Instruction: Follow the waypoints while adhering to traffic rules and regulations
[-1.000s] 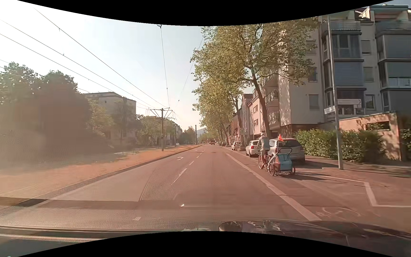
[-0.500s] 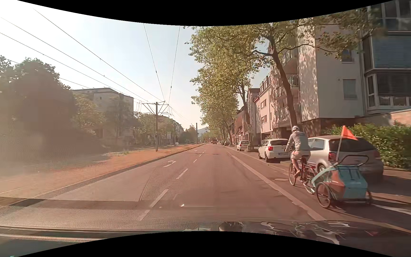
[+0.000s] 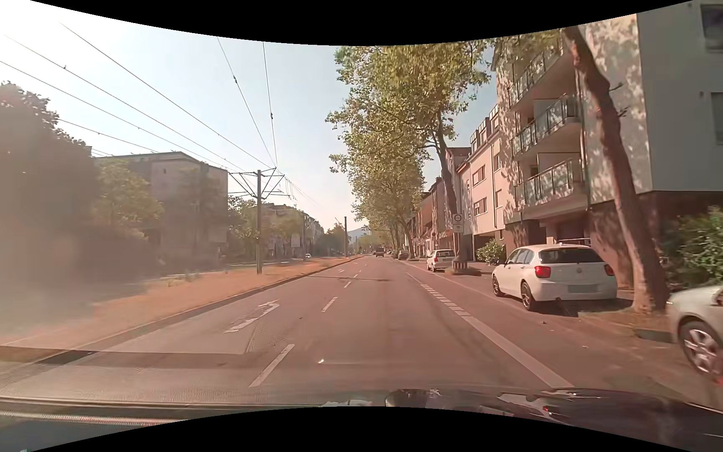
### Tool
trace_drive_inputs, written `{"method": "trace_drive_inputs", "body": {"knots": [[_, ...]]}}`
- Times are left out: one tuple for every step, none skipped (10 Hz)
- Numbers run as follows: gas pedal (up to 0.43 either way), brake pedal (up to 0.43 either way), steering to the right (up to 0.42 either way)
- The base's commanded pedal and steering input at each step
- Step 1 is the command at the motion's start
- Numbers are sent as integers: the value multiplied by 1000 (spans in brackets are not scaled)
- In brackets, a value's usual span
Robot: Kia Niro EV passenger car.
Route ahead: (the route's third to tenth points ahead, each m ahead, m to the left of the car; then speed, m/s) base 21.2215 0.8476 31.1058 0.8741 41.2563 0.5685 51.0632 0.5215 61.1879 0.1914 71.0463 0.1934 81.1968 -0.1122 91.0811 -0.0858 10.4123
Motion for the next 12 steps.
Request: {"method": "trace_drive_inputs", "body": {"knots": [[87, 0, 0], [87, 0, 1], [87, 0, 2], [87, 0, 2], [87, 0, 4], [87, 0, 7], [87, 0, 7], [87, 0, 7], [87, 0, 7], [87, 0, 7], [87, 0, 7], [87, 0, 7]]}}
